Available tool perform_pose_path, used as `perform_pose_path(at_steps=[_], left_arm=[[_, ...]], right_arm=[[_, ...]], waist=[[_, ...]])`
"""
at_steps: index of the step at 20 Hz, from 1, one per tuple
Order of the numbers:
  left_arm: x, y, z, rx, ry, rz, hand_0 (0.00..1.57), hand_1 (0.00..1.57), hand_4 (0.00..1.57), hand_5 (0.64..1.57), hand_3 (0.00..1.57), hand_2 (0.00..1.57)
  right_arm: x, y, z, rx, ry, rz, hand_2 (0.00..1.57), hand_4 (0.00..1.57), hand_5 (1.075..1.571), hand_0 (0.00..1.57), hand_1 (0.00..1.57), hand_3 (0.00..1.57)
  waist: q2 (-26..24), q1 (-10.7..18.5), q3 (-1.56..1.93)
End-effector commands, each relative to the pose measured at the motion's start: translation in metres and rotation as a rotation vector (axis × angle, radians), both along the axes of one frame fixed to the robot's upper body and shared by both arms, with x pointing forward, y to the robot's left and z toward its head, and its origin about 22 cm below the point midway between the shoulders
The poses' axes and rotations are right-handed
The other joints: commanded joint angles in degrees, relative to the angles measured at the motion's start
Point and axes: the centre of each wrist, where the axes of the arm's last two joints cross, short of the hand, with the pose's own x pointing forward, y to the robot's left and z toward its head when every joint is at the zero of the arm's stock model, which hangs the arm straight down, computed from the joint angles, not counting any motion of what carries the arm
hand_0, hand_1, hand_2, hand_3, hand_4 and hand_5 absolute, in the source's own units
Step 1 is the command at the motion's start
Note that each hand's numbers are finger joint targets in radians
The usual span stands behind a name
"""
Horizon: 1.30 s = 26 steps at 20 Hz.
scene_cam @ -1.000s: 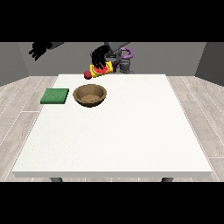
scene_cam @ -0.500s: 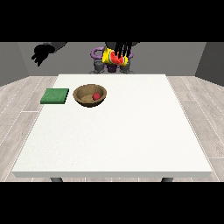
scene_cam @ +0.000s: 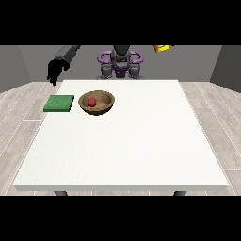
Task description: Pick the cup and pour the ball into the bowl, then pick the bowl and place it on the pad
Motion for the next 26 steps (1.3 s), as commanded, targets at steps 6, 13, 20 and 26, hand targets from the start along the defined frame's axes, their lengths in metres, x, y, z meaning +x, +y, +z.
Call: perform_pose_path(at_steps=[6,13,20,26], left_arm=[[-0.001,0.111,0.064,-0.273,-0.066,-0.234,0.00,0.00,1.06,1.558,0.00,0.00],[-0.020,0.198,0.054,-0.270,-0.048,-0.145,0.00,0.00,0.98,1.553,0.00,0.00],[-0.031,0.192,0.052,-0.271,-0.058,-0.149,0.00,0.00,1.01,1.535,0.00,0.00],[-0.045,0.213,0.072,-0.285,-0.103,-0.156,0.00,0.00,1.02,1.536,0.00,0.00]], right_arm=[[0.000,0.017,-0.035,0.073,-0.067,-0.103,0.00,0.74,1.565,0.00,0.00,0.00],[0.013,0.051,-0.053,0.078,-0.031,-0.001,0.00,0.65,1.560,0.00,0.00,0.00],[0.038,0.073,-0.063,0.081,-0.054,-0.018,0.00,0.55,1.558,0.00,0.00,0.00],[0.052,0.071,-0.058,0.075,-0.073,-0.012,0.00,0.48,1.548,0.00,0.00,0.00]], waist=[[7.8,6.0,0.56],[8.4,1.1,0.51],[10.9,1.4,0.55],[12.4,0.9,0.55]])
